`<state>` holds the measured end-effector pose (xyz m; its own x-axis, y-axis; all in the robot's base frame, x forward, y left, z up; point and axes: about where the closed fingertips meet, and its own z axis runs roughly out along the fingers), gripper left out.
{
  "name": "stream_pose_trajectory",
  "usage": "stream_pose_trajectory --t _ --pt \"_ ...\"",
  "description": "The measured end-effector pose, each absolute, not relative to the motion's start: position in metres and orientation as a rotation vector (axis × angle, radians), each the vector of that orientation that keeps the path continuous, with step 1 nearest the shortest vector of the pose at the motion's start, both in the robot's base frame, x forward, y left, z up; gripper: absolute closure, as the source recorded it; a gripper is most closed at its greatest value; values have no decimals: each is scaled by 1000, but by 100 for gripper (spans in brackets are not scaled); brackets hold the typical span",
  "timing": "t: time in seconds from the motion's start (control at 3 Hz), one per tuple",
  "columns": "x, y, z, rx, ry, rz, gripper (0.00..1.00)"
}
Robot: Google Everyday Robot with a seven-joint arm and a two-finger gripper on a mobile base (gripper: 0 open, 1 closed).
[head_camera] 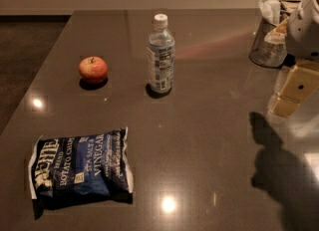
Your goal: Pick blue chip bag
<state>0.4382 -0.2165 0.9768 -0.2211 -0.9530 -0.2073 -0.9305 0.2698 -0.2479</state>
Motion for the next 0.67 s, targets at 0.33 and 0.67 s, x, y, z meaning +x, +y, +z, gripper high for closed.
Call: stream_pose_trajectory --t 0.33,0.67 --pt "438 -216 977 -1723 2230 -101 0" --pt "446 -212 979 -1714 2226 -56 0"
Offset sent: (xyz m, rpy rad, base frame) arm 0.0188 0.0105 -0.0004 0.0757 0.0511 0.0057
